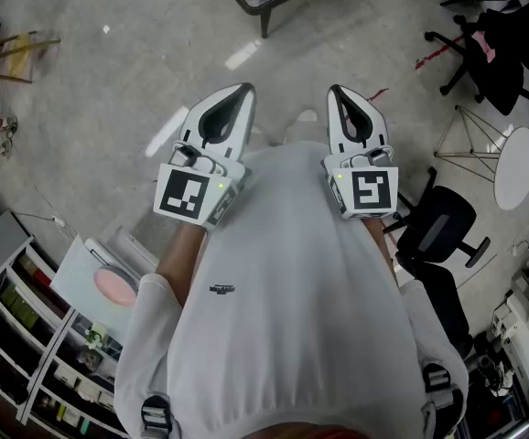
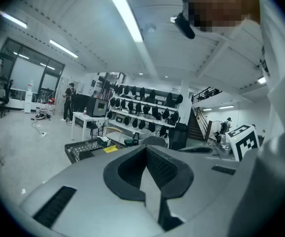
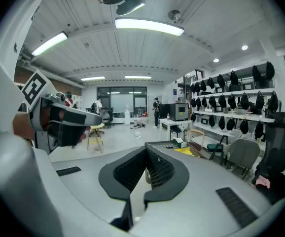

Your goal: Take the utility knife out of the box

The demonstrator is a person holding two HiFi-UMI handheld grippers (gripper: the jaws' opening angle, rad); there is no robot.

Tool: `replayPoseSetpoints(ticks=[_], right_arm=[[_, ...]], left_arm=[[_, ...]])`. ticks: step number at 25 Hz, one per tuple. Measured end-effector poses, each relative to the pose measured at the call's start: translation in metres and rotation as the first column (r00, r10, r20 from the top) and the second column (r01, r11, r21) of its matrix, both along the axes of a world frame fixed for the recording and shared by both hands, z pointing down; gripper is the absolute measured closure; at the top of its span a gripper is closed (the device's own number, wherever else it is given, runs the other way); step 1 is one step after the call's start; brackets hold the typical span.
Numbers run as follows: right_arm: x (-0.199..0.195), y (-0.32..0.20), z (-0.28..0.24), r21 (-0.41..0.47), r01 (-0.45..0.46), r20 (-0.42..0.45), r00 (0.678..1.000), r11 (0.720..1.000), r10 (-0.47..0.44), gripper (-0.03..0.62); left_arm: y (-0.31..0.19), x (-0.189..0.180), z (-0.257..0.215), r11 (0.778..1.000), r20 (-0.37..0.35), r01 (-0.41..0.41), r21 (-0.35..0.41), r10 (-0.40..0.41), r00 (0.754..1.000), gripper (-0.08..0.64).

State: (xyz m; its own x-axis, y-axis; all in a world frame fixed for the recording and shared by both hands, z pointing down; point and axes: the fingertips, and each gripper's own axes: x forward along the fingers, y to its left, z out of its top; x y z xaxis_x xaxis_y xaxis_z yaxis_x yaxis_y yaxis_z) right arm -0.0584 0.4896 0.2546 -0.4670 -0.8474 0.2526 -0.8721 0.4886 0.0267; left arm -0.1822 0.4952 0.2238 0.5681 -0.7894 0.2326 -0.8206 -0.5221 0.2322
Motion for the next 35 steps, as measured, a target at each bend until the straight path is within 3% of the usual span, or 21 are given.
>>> replayPoseSetpoints(ticks=[3,9,13,18,22,26,31,35], right_arm=[[0.023,-0.003,-0.021,0.042,-0.009,0.023,1.0,0.999,0.008,0.594],[0.07,-0.011,-0.035,0.09,-0.019,-0.012,1.0,0.996,0.021,0.595],[0.106,-0.009,-0.02,0.059,-0.008,0.014,1.0,0.998,0.007,0.594],[0.143,-0.011,-0.013,0.071,-0.045,0.032,0.999,0.996,0.043,0.594],[0.163,-0.009,-0.016,0.062,-0.045,0.08,0.996,0.997,0.04,0.594],[0.178,-0.018,-0.018,0.078,-0.007,0.159,0.987,0.997,-0.006,0.594],[0.175,-0.058,-0.005,0.07,-0.006,-0.007,1.0,0.998,0.007,0.594],[0.183,-0.099,-0.011,0.097,-0.053,0.027,0.998,0.994,0.05,0.594]], left_arm=[[0.006,0.034,-0.008,1.0,-0.054,-0.014,0.019,0.015,0.998,0.558],[-0.011,0.08,-0.021,0.997,-0.059,0.034,0.066,-0.03,0.998,0.558],[-0.014,0.125,-0.009,0.999,-0.043,0.001,0.052,0.002,0.999,0.558],[-0.012,0.151,0.005,1.0,-0.043,0.007,0.015,-0.006,0.999,0.558],[-0.015,0.178,0.011,0.998,-0.055,-0.055,-0.043,0.053,0.997,0.558],[-0.037,0.212,-0.003,0.993,-0.034,-0.121,-0.012,0.12,0.992,0.558],[-0.081,0.208,-0.005,0.995,-0.041,-0.096,-0.004,0.096,0.995,0.558],[-0.118,0.204,0.001,0.996,-0.043,-0.092,-0.016,0.091,0.995,0.558]])
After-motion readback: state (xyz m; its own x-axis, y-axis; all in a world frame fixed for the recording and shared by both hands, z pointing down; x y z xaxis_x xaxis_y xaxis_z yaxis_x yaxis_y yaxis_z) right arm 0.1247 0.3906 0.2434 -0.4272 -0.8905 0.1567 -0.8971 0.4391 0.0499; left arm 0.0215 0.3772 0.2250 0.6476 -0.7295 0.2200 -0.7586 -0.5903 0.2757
